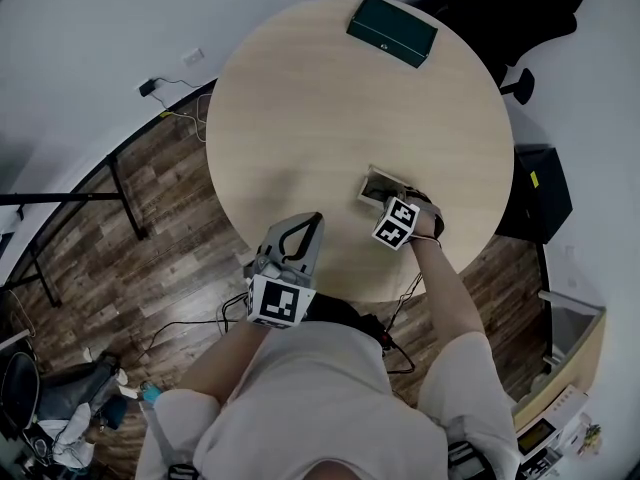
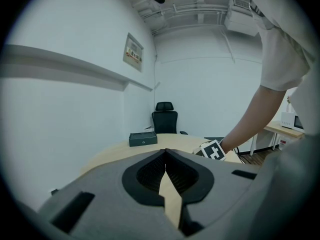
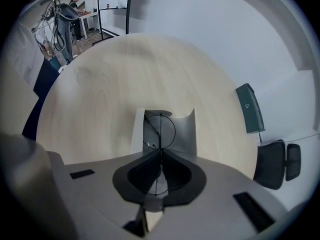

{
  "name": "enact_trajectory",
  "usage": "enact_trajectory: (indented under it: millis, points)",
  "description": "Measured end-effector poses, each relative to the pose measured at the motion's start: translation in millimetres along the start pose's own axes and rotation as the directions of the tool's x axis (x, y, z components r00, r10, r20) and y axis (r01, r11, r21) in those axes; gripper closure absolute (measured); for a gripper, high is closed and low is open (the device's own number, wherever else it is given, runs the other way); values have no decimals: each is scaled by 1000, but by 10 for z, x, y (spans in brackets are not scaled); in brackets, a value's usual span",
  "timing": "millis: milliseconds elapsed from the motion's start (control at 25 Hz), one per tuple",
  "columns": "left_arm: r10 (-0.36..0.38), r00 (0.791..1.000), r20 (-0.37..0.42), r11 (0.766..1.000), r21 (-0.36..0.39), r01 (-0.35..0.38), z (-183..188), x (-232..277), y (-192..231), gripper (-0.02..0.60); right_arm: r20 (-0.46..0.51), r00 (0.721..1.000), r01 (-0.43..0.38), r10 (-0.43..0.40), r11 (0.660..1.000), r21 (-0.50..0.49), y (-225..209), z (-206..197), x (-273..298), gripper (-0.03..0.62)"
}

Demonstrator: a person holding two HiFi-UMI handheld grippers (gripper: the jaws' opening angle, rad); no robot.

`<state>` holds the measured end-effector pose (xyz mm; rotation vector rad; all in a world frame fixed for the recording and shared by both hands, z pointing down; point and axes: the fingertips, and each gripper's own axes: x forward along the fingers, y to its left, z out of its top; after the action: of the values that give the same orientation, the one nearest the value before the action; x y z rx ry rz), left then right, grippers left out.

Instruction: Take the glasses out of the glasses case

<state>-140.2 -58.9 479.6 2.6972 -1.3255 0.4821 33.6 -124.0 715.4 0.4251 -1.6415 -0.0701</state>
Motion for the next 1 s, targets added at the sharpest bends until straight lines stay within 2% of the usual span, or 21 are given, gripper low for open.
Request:
enact_trajectory:
  millis: [200, 680, 1000]
  points:
    - [-2, 1000, 5, 1000, 1, 2, 5, -22, -1, 572, -6, 996, 84, -84, 996, -23, -15, -34, -36, 576]
    - [-23, 999, 24, 1000, 15, 23, 70, -59, -82, 572, 16, 977, 213, -213, 976, -50, -53, 34, -306, 576]
    - [-41, 998, 38, 999, 21, 40, 118, -119, -159, 572, 16, 965, 262, -261, 964, -44, -44, 32, -493, 576]
